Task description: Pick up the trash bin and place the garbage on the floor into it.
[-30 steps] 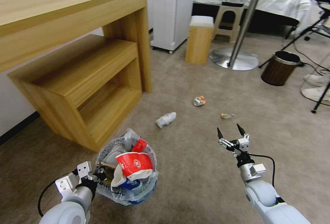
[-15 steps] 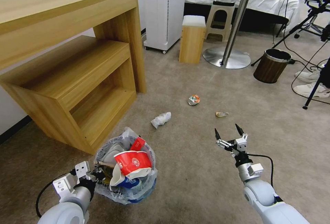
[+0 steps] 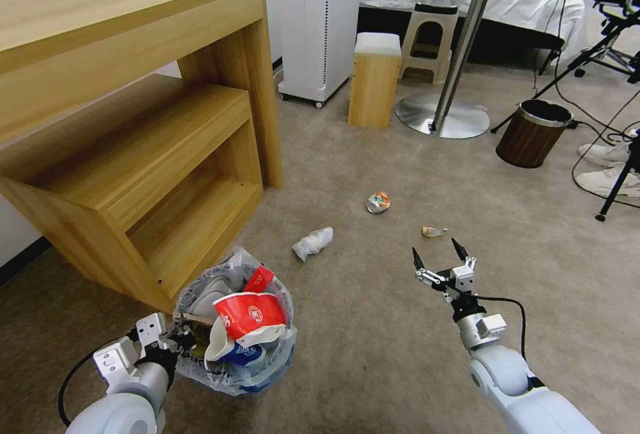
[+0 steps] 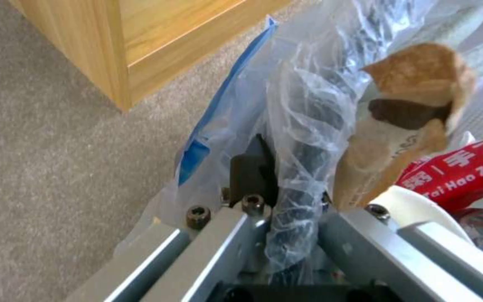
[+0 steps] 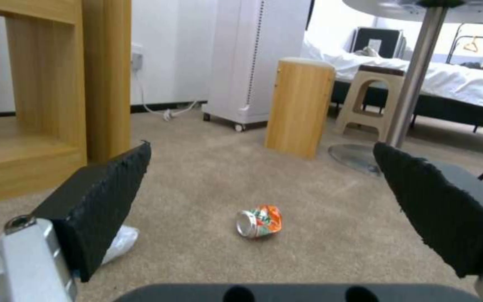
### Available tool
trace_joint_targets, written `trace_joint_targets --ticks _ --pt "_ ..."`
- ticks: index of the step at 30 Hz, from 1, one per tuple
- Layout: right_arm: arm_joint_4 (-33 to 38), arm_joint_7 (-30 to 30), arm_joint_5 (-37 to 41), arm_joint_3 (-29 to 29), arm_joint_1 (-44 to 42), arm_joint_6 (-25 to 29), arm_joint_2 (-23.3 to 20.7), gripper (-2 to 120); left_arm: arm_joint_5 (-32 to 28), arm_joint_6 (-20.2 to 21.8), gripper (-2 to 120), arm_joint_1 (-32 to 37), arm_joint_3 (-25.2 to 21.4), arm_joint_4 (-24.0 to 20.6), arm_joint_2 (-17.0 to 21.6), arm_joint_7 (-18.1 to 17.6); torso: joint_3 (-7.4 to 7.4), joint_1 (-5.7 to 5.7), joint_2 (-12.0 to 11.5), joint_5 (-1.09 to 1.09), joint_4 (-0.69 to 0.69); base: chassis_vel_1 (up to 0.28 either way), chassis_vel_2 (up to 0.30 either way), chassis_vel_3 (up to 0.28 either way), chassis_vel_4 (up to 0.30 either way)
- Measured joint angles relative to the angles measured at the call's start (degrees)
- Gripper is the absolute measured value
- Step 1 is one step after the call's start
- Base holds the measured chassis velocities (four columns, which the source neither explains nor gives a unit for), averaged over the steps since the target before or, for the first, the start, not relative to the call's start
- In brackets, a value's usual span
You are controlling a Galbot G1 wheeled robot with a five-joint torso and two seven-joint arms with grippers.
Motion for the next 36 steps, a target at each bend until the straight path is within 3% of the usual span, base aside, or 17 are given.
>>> trace_joint_targets --ticks 36 --pt "-0.7 -0.5 -0.1 -0.7 0.9 0.1 0.3 93 0.0 -0.5 0 0.3 -0.2 0.0 0.0 0.2 -0.01 0.0 0.0 0.0 -0.01 -0.085 0.084 0.083 -0.083"
